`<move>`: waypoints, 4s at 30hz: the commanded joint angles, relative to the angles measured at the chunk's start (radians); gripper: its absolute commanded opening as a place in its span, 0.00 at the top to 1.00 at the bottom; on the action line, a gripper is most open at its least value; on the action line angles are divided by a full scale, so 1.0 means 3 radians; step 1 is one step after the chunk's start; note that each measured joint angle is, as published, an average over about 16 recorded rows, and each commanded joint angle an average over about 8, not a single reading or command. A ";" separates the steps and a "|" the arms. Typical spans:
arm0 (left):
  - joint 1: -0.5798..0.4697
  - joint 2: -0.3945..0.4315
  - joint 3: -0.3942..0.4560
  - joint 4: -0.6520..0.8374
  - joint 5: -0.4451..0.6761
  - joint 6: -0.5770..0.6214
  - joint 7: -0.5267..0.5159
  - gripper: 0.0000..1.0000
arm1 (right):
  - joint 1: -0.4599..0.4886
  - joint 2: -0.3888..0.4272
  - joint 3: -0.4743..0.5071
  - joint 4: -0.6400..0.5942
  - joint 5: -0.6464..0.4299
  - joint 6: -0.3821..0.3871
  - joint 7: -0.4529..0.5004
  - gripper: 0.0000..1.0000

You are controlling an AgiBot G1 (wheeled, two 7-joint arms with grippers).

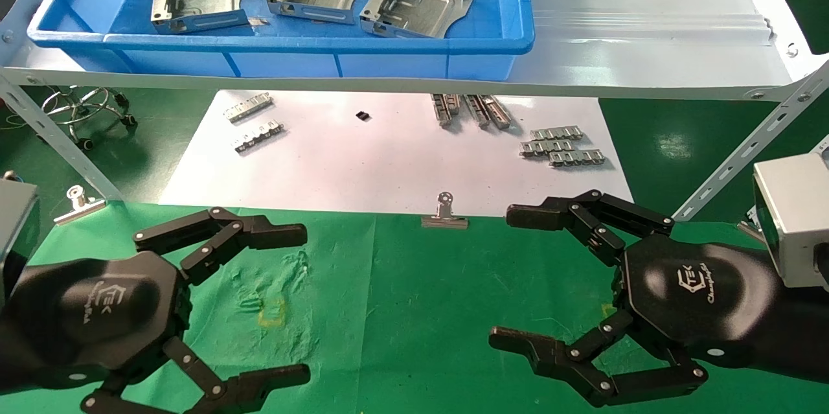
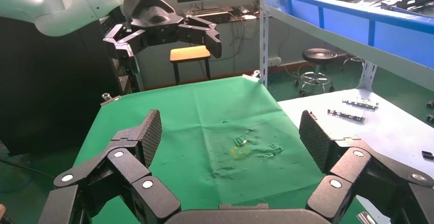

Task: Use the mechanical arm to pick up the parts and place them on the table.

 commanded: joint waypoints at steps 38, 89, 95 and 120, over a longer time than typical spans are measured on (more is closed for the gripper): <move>-0.0109 0.0079 -0.0077 0.0102 -0.0022 -0.0288 -0.0024 0.00 | 0.0000 0.0000 0.0000 0.0000 0.0000 0.0000 0.0000 1.00; -0.2690 0.1068 0.0904 0.2672 0.2147 -0.2050 -0.0793 0.00 | 0.0000 0.0000 0.0000 0.0000 0.0000 0.0000 0.0000 1.00; -0.2690 0.1031 0.1006 0.2536 0.2297 -0.2075 -0.1116 0.61 | 0.0000 0.0000 0.0000 0.0000 0.0000 0.0000 0.0000 1.00; -0.2458 0.0829 0.1325 0.1699 0.2880 -0.2334 -0.2372 1.00 | 0.0000 0.0000 0.0000 0.0000 0.0000 0.0000 0.0000 1.00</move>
